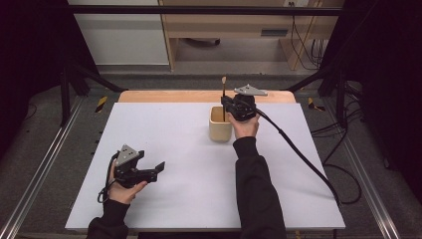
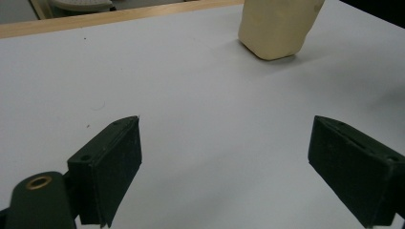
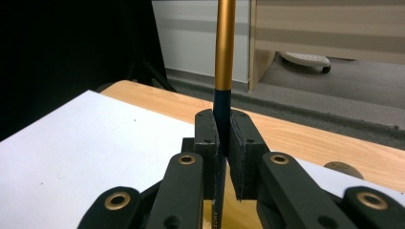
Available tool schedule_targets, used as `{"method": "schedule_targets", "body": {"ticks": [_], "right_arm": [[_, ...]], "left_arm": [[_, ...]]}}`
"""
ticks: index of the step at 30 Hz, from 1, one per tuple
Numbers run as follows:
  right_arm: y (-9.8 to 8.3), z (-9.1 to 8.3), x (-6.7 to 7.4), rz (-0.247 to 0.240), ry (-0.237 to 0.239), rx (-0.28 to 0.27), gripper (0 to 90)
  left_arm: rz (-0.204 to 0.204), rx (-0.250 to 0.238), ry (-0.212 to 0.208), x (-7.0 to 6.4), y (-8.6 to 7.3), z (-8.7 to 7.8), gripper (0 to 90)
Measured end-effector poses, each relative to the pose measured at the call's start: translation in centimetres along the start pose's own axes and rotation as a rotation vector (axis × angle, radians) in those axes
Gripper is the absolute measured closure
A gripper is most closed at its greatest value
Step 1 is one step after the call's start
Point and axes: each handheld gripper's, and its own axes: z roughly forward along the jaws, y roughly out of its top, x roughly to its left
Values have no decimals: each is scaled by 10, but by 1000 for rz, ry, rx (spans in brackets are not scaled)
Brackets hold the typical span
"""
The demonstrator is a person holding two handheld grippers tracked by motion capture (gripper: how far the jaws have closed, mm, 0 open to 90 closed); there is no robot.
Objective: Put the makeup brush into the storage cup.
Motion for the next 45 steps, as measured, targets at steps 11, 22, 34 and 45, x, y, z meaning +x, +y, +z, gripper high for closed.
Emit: {"method": "schedule_targets", "body": {"ticks": [11, 22, 34, 45], "right_arm": [[-8, 6, 2, -7, -7, 26, 833], [-19, 8, 0, 0, -10, 56, 833], [-30, 11, -2, -5, -13, 86, 832], [-36, 14, 1, -20, -11, 123, 828]], "left_arm": [[-1, -3, 1, 0, 0, -1, 105], [-1, -1, 4, 0, 0, 0, 106], [1, 1, 7, 0, 0, 0, 106], [2, 5, 8, 0, 0, 1, 106]]}}
